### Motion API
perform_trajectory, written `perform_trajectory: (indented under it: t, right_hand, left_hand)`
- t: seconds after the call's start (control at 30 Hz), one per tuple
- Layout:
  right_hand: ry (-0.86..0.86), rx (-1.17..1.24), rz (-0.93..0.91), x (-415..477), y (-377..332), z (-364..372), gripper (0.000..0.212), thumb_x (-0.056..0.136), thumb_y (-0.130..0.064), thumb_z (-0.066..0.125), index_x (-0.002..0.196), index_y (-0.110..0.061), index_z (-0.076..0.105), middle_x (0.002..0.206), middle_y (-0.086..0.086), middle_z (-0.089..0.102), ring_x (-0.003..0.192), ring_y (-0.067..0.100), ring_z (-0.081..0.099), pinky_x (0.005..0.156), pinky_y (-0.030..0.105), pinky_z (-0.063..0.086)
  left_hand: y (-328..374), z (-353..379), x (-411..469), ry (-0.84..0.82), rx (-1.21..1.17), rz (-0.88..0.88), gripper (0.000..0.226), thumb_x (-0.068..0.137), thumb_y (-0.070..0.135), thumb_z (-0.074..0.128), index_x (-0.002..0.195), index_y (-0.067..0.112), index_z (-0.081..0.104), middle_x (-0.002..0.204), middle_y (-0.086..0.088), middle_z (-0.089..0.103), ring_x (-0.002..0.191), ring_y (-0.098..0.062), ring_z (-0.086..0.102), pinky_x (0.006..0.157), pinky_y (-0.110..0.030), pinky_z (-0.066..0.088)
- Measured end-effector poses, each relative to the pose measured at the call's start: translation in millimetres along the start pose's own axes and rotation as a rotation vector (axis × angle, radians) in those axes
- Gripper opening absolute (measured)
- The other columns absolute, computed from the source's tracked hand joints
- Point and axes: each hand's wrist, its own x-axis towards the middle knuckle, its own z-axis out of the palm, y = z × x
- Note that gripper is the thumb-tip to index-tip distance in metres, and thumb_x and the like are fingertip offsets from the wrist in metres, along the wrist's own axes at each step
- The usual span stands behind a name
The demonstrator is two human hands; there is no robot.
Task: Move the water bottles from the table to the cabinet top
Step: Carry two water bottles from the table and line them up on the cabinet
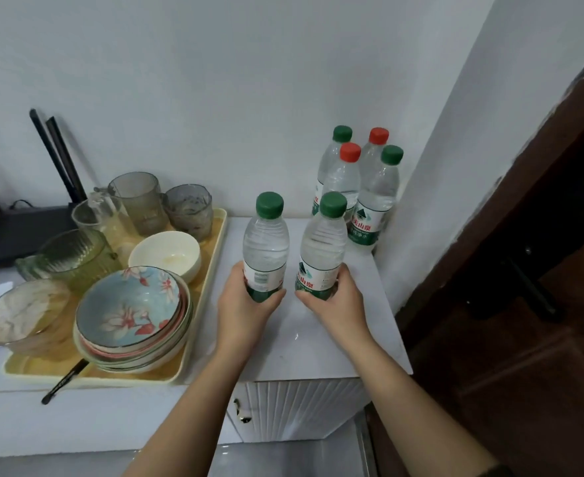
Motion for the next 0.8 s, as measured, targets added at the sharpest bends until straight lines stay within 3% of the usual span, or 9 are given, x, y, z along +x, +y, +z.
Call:
perform_trajectory:
  t: [0.17,0.27,0.37,0.47,0.63,0.8]
  right_hand:
    - [-0.086,-0.092,-0.064,3,7,-7,0.073,0.064,-0.017,0.088,0.127,-0.021,0.052,0.117,-0.004,0.058,0.108,0.011,0.058,0.091,0.025,0.047]
    - [-0.065,-0.175,-0.093,3,9,-9,0.073,0.066,-0.016,0.088,0.130,-0.016,0.053,0.109,-0.005,0.048,0.101,0.012,0.055,0.084,0.018,0.040]
    - [-0.028,-0.174,-0.089,22,1,2,0.072,0.064,-0.016,0.090,0.127,-0.014,0.054,0.112,0.000,0.057,0.104,0.016,0.057,0.086,0.024,0.044]
    - [0.017,-0.139,-0.055,46,-6,17,0.067,0.063,-0.016,0.090,0.117,-0.013,0.052,0.113,0.002,0.064,0.104,0.019,0.060,0.088,0.034,0.050]
    - [0.110,-0.204,-0.050,73,-6,32,0.047,0.069,-0.021,0.087,0.090,-0.015,0.045,0.089,0.002,0.055,0.081,0.022,0.054,0.068,0.030,0.041]
    - [0.110,-0.255,-0.024,85,-5,43,0.026,0.080,-0.021,0.077,0.079,-0.014,0.053,0.075,0.001,0.064,0.072,0.024,0.060,0.063,0.032,0.043]
  left_hand:
    - [-11,1,7,-0.028,0.133,0.031,0.064,0.067,0.024,0.086,0.122,0.024,0.053,0.113,0.011,0.056,0.101,-0.003,0.051,0.084,-0.022,0.042]
    - [-15,1,12,-0.001,0.177,0.009,0.059,0.066,0.025,0.087,0.118,0.022,0.058,0.109,0.007,0.060,0.096,-0.009,0.055,0.081,-0.026,0.045]
    - [-9,9,26,0.035,0.140,-0.017,0.054,0.065,0.023,0.088,0.111,0.022,0.058,0.103,0.009,0.064,0.093,-0.010,0.059,0.079,-0.029,0.050]
    - [0,20,48,0.076,0.095,-0.076,0.054,0.069,0.021,0.086,0.112,0.018,0.055,0.099,0.011,0.061,0.088,-0.007,0.057,0.074,-0.023,0.043]
    - [4,35,82,0.117,0.084,-0.098,0.052,0.072,0.020,0.084,0.115,0.016,0.055,0.097,0.011,0.059,0.087,-0.007,0.055,0.074,-0.023,0.040]
    - [3,44,104,0.145,0.076,-0.085,0.049,0.072,0.018,0.083,0.114,0.015,0.058,0.101,0.005,0.065,0.087,-0.009,0.057,0.073,-0.023,0.040]
